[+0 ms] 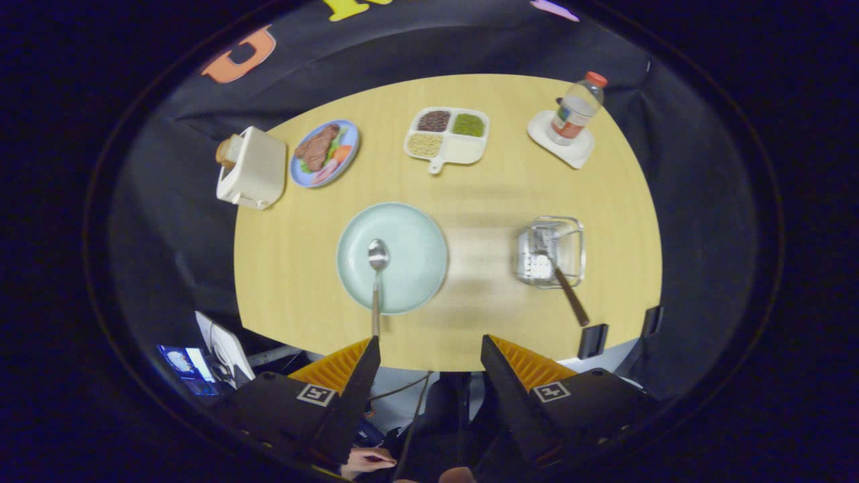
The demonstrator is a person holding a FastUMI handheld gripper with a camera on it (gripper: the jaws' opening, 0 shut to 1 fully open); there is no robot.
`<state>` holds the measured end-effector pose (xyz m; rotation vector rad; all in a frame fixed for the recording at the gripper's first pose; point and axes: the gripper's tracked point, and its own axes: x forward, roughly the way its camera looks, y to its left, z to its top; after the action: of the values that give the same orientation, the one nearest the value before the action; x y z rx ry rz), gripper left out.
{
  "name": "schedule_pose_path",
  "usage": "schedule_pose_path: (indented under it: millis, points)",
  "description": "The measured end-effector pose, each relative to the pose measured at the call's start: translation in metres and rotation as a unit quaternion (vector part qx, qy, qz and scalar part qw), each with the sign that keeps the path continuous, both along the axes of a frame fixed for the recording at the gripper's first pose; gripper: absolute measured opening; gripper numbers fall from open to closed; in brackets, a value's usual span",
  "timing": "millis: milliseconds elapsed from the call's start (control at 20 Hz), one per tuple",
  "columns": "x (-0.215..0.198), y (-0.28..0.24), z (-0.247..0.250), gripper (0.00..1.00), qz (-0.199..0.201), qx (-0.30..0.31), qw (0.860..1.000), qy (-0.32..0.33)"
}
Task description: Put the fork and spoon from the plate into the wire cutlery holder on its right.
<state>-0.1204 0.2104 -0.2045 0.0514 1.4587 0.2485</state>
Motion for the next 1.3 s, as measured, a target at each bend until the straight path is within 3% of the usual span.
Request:
schedule_pose_path:
  millis: [150,350,650,800,1150,1250,1300]
  points:
    - [-0.025,0.043,-0.035,0.9,0.005,0.008,1.0,0.019]
    - [-0.051,0.076,-0.096,0.9,-0.019,0.003,0.998,0.063]
    - [-0.048,0.086,-0.161,0.91,-0.037,-0.027,0.997,0.064]
    - [-0.048,0.092,-0.178,0.84,-0.046,-0.027,0.996,0.072]
    - [-0.051,0.093,-0.193,0.17,-0.057,-0.031,0.994,0.088]
    - [-0.053,0.093,-0.198,0.15,-0.043,-0.032,0.995,0.084]
    - [-0.049,0.091,-0.186,0.07,-0.039,-0.036,0.995,0.08]
